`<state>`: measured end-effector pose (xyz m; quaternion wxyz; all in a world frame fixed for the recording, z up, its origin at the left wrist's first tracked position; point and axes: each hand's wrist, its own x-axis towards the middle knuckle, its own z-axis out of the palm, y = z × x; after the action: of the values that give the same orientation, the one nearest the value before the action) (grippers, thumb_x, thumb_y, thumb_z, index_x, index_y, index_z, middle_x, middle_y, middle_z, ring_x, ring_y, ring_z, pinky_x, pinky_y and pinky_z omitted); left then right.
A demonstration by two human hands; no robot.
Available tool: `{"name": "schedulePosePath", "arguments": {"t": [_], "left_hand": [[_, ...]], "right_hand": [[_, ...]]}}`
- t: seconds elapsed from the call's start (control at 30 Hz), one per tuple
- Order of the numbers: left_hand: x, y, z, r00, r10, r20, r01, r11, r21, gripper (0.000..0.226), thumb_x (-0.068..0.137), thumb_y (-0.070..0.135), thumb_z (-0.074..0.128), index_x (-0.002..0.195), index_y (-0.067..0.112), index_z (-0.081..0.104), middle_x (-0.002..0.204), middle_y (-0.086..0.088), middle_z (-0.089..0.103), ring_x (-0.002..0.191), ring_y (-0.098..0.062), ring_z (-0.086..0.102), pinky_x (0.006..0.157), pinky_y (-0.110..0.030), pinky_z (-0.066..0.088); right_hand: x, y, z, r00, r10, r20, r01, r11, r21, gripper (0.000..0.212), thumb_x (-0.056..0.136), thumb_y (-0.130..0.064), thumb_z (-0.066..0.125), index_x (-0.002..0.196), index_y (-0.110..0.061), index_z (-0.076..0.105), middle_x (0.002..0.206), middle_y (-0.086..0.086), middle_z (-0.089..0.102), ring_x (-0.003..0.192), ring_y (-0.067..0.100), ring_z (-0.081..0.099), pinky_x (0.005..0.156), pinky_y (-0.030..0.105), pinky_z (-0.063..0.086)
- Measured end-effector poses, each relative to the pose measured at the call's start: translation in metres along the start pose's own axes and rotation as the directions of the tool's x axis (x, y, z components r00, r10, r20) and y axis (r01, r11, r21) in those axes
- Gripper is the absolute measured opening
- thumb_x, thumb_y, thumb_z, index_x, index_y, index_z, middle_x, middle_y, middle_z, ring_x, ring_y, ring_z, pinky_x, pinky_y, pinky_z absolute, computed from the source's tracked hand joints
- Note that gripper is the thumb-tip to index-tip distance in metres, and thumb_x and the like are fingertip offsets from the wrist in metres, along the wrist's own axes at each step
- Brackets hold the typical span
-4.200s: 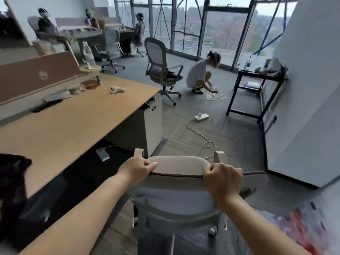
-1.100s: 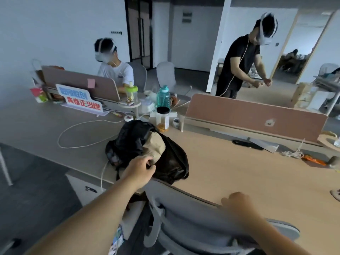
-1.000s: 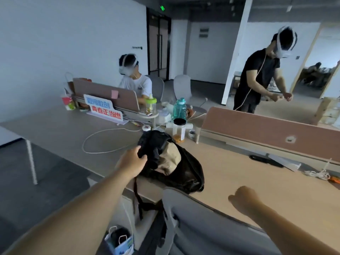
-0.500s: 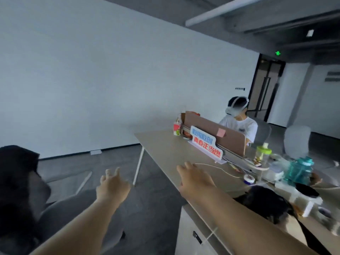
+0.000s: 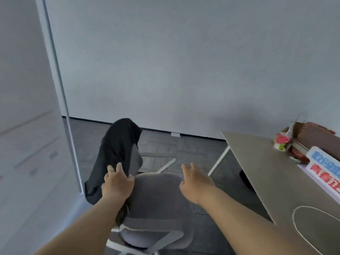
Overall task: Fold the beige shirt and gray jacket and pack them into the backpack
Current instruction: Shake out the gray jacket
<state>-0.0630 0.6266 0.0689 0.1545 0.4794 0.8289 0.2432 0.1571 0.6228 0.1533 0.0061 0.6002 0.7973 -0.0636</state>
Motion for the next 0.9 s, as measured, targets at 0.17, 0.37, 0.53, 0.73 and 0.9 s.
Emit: {"name": "schedulePosePath", "arguments": {"t": [0.17, 0.37, 0.53, 0.73, 0.9], "left_hand": [[0.066, -0.039, 0.002, 0.981, -0.168, -0.096, 0.171, 0.985, 0.026, 0.065, 0.088, 0.031, 0.054, 0.144, 0.014, 0.026, 0.15, -0.018, 0.025, 0.133, -0.038, 0.033, 0.105, -0.048, 0.036], [0.149, -0.028, 0.027, 0.914, -0.349, -0.206, 0.351, 0.936, -0.03, 0.074, 0.09, 0.038, 0.054, 0.148, 0.014, 0.014, 0.151, -0.017, 0.023, 0.132, -0.037, 0.036, 0.102, -0.046, 0.037], [0.188, -0.027, 0.04, 0.833, -0.394, -0.39, 0.407, 0.912, -0.051, 0.057, 0.1, 0.038, 0.032, 0.151, 0.028, 0.008, 0.134, -0.008, 0.049, 0.103, -0.034, 0.059, 0.069, -0.036, 0.039], [0.207, -0.049, 0.04, 0.88, -0.245, -0.407, 0.309, 0.946, 0.098, 0.055, 0.101, 0.038, 0.029, 0.15, 0.04, 0.004, 0.122, -0.006, 0.054, 0.089, -0.033, 0.061, 0.064, -0.04, 0.047], [0.225, -0.051, 0.044, 0.853, -0.302, -0.426, 0.334, 0.943, -0.001, 0.051, 0.101, 0.036, 0.029, 0.147, 0.046, 0.01, 0.103, -0.003, 0.054, 0.083, -0.024, 0.055, 0.064, -0.036, 0.046]], "right_hand": [[0.108, -0.069, 0.031, 0.938, -0.323, 0.121, 0.333, 0.941, -0.066, 0.035, 0.093, -0.019, 0.044, 0.126, -0.011, 0.04, 0.131, 0.014, 0.039, 0.118, 0.033, 0.044, 0.093, 0.043, 0.041], [0.236, -0.125, 0.088, 0.864, -0.429, 0.264, 0.371, 0.897, 0.242, 0.042, 0.097, -0.031, 0.043, 0.132, -0.01, 0.034, 0.131, 0.016, 0.039, 0.121, 0.038, 0.044, 0.097, 0.047, 0.042], [0.329, -0.152, 0.139, 0.898, -0.313, 0.308, 0.028, 0.741, 0.671, 0.066, 0.097, -0.05, 0.035, 0.15, -0.02, 0.01, 0.151, 0.013, 0.033, 0.133, 0.034, 0.04, 0.11, 0.044, 0.033], [0.396, -0.183, 0.182, 0.89, -0.151, 0.43, -0.328, 0.444, 0.834, 0.084, 0.094, -0.054, 0.042, 0.15, -0.027, -0.013, 0.158, 0.006, 0.021, 0.141, 0.031, 0.029, 0.116, 0.042, 0.022], [0.418, -0.185, 0.185, 0.866, -0.089, 0.492, -0.452, 0.279, 0.847, 0.084, 0.086, -0.053, 0.059, 0.148, -0.013, 0.018, 0.146, 0.009, 0.038, 0.131, 0.031, 0.041, 0.112, 0.039, 0.032]]}}
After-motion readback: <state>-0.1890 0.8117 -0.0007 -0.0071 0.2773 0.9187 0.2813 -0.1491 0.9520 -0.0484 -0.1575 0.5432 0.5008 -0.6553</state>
